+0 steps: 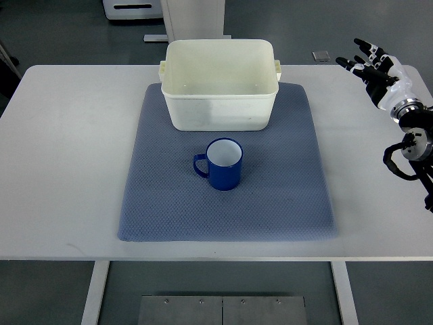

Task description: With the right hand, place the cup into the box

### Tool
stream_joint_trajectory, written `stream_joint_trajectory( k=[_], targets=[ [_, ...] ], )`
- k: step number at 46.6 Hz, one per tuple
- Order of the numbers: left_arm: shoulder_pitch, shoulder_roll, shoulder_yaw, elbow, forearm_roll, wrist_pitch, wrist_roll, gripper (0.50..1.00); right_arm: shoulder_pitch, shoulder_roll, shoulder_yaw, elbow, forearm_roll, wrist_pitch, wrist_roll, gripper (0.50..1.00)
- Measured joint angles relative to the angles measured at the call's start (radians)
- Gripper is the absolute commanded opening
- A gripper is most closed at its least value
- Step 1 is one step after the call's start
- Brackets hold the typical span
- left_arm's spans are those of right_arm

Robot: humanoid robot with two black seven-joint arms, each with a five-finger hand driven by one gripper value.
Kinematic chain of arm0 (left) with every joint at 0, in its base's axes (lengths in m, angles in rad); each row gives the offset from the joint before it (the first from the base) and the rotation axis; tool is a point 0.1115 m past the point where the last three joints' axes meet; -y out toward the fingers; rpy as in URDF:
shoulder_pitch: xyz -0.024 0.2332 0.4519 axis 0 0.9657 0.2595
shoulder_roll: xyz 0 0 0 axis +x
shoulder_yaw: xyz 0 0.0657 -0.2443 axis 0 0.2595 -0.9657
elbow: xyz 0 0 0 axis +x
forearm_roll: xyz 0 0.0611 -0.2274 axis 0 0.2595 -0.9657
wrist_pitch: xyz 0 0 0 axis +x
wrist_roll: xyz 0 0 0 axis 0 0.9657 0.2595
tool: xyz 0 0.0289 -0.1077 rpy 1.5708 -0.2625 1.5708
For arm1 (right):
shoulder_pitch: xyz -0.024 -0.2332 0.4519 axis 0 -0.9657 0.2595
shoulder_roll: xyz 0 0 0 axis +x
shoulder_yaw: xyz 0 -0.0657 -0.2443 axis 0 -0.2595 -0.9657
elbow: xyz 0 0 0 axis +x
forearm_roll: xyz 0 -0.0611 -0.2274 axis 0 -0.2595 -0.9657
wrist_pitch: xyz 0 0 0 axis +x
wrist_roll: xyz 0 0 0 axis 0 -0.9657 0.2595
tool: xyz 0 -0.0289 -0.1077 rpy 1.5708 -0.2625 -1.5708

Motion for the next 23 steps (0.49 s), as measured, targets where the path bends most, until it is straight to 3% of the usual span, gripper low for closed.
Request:
stream_joint_trajectory(
  k=[23],
  targets=[
    [0.0,0.0,0.0,0.0,0.0,0.0,-0.001,1.0,0.002,-0.001,0.0,0.0,-0.001,0.0,0.001,1.0]
  ],
)
